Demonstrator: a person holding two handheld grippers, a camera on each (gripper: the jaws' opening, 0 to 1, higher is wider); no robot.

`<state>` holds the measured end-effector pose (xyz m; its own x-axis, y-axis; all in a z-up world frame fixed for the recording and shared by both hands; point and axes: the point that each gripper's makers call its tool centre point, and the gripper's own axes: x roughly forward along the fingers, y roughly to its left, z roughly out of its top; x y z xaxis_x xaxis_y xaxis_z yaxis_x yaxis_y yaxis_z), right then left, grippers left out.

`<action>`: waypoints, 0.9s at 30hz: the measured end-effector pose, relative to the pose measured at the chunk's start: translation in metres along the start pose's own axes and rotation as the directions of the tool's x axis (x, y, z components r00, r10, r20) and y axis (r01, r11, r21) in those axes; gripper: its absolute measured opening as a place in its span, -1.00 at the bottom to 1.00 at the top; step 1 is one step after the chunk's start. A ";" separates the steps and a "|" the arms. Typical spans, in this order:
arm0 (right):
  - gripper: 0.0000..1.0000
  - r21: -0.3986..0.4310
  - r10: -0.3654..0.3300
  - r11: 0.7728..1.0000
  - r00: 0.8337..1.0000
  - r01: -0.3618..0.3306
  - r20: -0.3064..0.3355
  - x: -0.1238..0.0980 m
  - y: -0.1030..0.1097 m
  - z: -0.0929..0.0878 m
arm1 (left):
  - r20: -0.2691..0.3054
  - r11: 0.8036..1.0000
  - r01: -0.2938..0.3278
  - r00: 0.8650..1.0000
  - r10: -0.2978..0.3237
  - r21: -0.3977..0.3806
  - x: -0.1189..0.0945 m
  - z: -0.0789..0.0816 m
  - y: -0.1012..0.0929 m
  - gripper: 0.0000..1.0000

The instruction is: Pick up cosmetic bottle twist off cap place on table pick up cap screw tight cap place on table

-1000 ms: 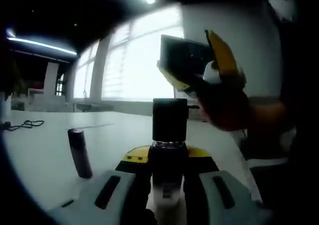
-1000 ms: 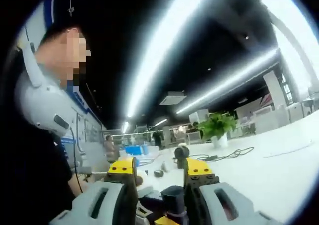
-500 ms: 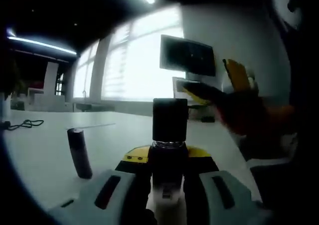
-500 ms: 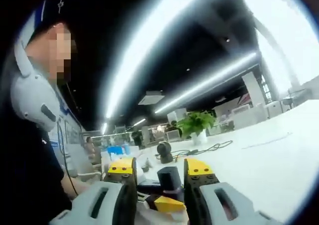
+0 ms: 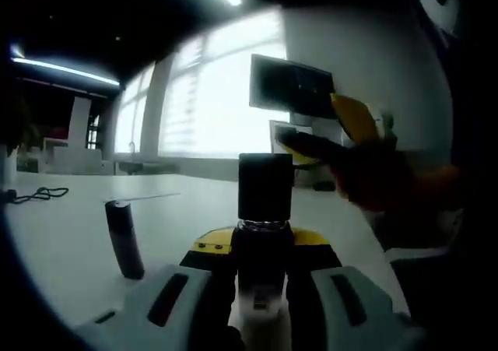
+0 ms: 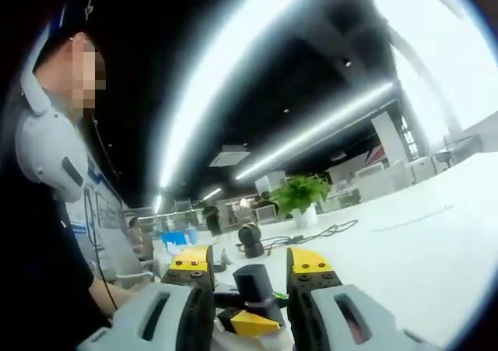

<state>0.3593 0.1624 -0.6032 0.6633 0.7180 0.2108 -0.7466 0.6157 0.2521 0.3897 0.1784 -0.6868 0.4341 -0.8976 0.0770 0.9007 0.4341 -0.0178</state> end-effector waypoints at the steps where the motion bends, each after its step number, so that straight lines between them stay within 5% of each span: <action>1: -0.40 -0.020 0.000 1.000 1.000 0.000 -0.010 0.002 0.005 -0.002 | 0.000 1.000 0.000 1.000 0.000 0.001 0.000 0.000 0.000 -0.72; 6: -0.39 -0.096 -0.050 0.995 0.994 0.041 -0.100 0.003 -0.002 -0.024 | 0.000 1.000 0.000 1.000 0.000 0.002 0.000 0.000 0.000 -0.72; 16: -0.40 -0.086 -0.078 0.994 0.995 0.072 -0.067 0.008 -0.007 -0.010 | 0.000 1.000 -0.003 1.000 0.003 0.001 -0.001 0.000 0.000 -0.72; 27: -0.40 -0.112 -0.176 0.980 0.981 0.166 -0.086 0.008 -0.009 -0.022 | 0.000 1.000 -0.004 1.000 0.004 0.004 -0.001 0.000 0.001 -0.72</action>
<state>0.3704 0.1700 -0.6244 0.7774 0.6239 0.0807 -0.6272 0.7587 0.1760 0.3900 0.1791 -0.6871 0.4377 -0.8958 0.0768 0.8989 0.4380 -0.0140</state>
